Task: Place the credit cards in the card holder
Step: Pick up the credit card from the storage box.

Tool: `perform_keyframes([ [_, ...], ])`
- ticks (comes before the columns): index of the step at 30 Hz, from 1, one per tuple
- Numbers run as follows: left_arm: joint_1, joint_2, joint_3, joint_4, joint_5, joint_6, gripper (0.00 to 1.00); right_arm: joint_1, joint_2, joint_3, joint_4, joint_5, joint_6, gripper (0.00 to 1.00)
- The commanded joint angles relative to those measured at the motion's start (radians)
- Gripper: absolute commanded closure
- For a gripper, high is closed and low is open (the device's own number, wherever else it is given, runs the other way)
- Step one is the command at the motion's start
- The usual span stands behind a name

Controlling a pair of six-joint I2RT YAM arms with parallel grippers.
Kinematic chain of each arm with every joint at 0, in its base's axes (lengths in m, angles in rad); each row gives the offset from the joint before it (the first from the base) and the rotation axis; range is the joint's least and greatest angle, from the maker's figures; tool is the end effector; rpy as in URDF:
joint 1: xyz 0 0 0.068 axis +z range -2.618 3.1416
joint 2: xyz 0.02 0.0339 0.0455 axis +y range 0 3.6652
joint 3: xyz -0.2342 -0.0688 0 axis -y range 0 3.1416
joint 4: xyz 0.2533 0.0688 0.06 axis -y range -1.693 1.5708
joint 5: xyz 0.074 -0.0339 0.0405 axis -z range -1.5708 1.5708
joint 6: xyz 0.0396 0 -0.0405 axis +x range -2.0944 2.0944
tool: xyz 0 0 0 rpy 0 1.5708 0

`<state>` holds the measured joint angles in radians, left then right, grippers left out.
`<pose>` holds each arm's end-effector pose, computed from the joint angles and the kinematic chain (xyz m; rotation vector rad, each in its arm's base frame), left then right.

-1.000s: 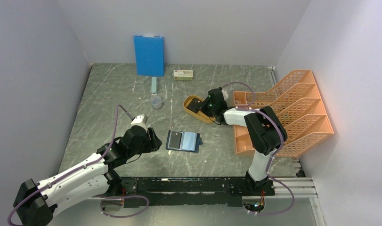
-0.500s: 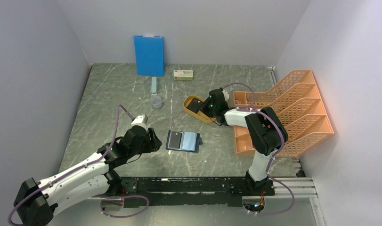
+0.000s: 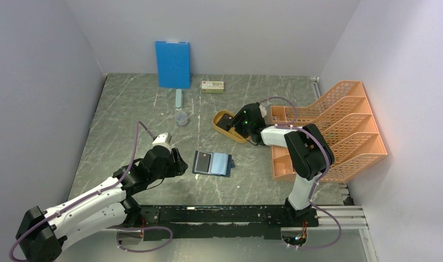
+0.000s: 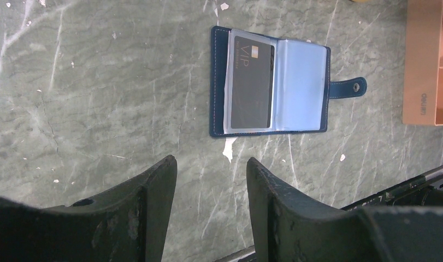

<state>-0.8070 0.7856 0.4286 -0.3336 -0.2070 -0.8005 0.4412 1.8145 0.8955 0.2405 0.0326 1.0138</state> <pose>0.1440 -0.1386 0.1750 -0.1059 2.3186 -0.6188 0.3318 0.1552 0.1045 0.6832 2.2558 0.7210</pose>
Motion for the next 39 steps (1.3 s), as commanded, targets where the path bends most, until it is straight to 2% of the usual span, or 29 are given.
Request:
perform_keyframes([
  [1,-0.001,-0.007,-0.001,0.014,-0.01,0.004,0.45,-0.01,0.023,0.025,-0.018,0.0,0.005,0.43],
  [13,-0.001,-0.005,-0.008,0.013,-0.011,-0.002,0.45,-0.01,0.066,0.041,-0.053,-0.019,-0.007,0.67],
  [19,-0.002,0.005,-0.006,0.018,-0.006,-0.004,0.45,-0.016,0.044,0.008,-0.037,-0.02,-0.006,0.75],
  [39,-0.001,0.012,-0.012,0.028,0.0,-0.009,0.46,-0.026,0.006,-0.036,-0.013,-0.024,-0.003,0.79],
])
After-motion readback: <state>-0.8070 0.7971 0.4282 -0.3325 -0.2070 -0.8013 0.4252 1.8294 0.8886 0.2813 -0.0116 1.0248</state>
